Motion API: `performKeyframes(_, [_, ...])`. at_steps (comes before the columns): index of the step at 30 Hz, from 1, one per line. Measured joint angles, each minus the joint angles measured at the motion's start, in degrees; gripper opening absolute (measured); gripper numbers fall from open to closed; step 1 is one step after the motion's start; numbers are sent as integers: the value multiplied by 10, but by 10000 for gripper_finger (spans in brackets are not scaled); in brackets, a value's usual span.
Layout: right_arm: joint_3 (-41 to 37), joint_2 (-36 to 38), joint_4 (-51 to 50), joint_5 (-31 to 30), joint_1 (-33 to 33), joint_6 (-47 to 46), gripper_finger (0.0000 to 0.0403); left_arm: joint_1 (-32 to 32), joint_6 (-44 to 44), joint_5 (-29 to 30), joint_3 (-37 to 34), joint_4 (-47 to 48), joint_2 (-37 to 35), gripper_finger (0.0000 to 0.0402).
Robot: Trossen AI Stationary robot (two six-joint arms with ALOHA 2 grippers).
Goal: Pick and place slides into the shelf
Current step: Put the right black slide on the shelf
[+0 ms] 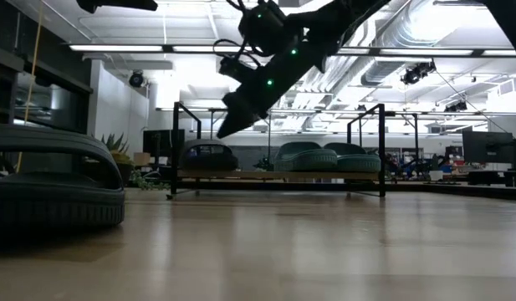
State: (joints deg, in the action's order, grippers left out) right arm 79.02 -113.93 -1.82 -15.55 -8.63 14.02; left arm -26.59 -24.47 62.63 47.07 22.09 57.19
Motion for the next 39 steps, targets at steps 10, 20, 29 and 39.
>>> performKeyframes(10, [-2,19,-125,-24,-5,-25,122,0,0,0,0,3,0,207])
performKeyframes(20, [-2,16,-152,-19,-9,-44,122,0,0,0,0,3,0,207])
performKeyframes(29, [-2,-15,-144,-11,-9,-50,122,0,0,0,0,2,0,207])
performKeyframes(39, [-2,-25,-77,31,-10,-51,122,0,0,7,0,1,0,207])
